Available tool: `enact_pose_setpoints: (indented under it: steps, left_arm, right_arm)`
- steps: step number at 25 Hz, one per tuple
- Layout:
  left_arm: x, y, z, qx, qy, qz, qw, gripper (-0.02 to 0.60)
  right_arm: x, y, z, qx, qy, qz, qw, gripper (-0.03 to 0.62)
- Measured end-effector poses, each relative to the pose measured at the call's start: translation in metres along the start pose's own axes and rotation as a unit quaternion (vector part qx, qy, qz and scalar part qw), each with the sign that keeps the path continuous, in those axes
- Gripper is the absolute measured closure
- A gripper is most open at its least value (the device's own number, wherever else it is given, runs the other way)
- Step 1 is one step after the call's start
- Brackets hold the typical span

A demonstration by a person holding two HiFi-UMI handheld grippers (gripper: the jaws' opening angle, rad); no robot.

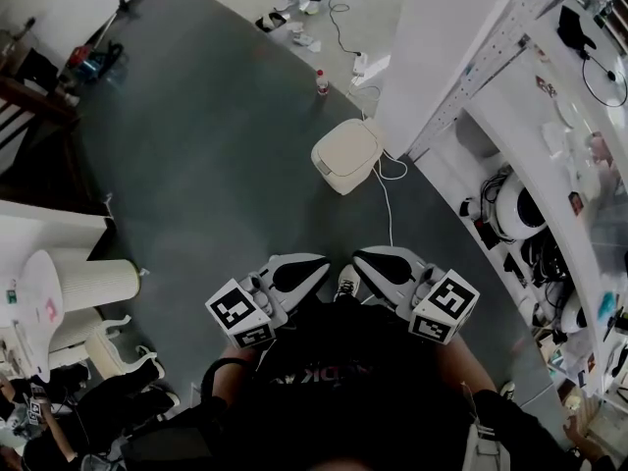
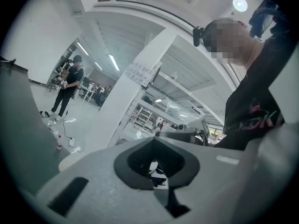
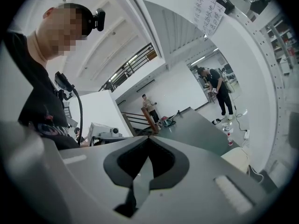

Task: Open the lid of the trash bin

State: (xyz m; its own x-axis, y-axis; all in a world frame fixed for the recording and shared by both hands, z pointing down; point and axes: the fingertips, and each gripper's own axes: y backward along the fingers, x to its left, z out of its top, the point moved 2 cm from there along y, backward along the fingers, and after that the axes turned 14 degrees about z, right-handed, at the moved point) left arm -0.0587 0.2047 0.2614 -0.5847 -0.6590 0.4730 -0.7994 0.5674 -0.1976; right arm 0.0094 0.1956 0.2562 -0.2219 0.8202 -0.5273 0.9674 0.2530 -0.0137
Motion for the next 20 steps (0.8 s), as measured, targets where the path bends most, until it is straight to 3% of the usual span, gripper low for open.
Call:
enact_pose_setpoints:
  steps: [6,20]
  left_arm:
    - [-0.006,-0.007,-0.006,0.018,-0.016,-0.006,0.9997,0.575]
    - [-0.008,-0.017,0.016,-0.002,-0.014,0.02,0.9997,0.577]
  right_arm:
    - [-0.001,0.004,0.002,-0.007,0.0,0.004,1.0,0.586]
    - [-0.006,0.018,0.026,-0.026,0.018,0.027,0.999,0.586]
